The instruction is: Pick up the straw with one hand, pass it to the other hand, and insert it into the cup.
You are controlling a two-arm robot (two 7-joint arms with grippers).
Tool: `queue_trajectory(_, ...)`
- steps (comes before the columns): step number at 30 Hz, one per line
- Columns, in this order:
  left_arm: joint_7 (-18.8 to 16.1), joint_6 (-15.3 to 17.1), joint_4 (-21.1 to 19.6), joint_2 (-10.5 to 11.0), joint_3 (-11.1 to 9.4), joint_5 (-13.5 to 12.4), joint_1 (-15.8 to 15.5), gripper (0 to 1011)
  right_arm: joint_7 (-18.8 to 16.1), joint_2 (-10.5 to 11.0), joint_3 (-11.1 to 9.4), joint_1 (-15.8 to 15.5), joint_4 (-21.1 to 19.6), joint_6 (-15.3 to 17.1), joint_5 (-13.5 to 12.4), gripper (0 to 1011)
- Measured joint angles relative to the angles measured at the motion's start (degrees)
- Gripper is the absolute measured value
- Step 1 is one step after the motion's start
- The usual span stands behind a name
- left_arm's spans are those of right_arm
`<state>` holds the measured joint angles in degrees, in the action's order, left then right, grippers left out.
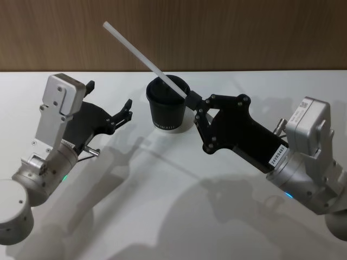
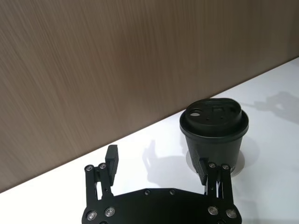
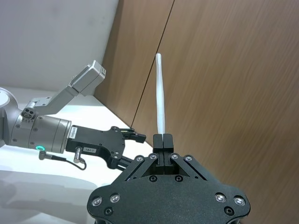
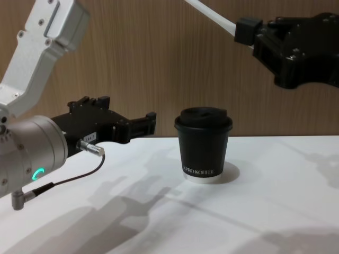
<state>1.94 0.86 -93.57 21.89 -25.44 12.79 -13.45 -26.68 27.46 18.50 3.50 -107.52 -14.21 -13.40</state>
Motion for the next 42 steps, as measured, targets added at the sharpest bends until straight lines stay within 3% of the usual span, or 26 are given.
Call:
queue_trajectory(13, 6.5, -0.1, -1.7, 0.0, 2.7, 7.7, 0.7, 1000, -0.3, 0.0, 0.3, 0.2, -0.2, 0.1, -0.4, 5)
queue_trajectory(22, 13.7, 0.0, -3.4, 0.0, 5.5, 16.5, 1.4, 1000, -0.4, 0.0, 0.4, 0.3, -0.2, 0.2, -0.5, 5)
queue_trajectory(23, 13.7, 0.0, -3.4, 0.0, 5.5, 16.5, 1.4, 1000, -0.4, 0.0, 0.4, 0.3, -0.2, 0.2, -0.5, 5)
queue_trajectory(25, 16.2, 0.3, -3.8, 0.0, 6.2, 19.6, 1.6, 1000, -0.4, 0.0, 0.4, 0.3, -0.3, 0.2, -0.5, 5)
queue_trajectory(32, 21.7, 1.1, -4.6, 0.1, 7.7, 26.3, 1.8, 1000, -0.4, 0.0, 0.4, 0.3, -0.3, 0.2, -0.5, 5)
queue_trajectory(34, 22.4, 1.2, -4.6, 0.2, 7.8, 27.2, 1.8, 1000, -0.4, 0.0, 0.4, 0.3, -0.3, 0.2, -0.5, 5)
queue_trajectory(37, 26.3, 1.8, -4.9, 0.3, 8.5, 31.4, 1.9, 999, -0.4, 0.0, 0.4, 0.3, -0.3, 0.2, -0.6, 5)
queue_trajectory(38, 26.3, 1.8, -4.9, 0.3, 8.5, 31.4, 1.9, 999, -0.4, 0.0, 0.4, 0.3, -0.3, 0.2, -0.6, 5)
queue_trajectory(42, 30.3, 2.3, -5.0, 0.6, 9.0, 35.3, 1.8, 1000, -0.4, 0.0, 0.4, 0.3, -0.3, 0.2, -0.6, 5)
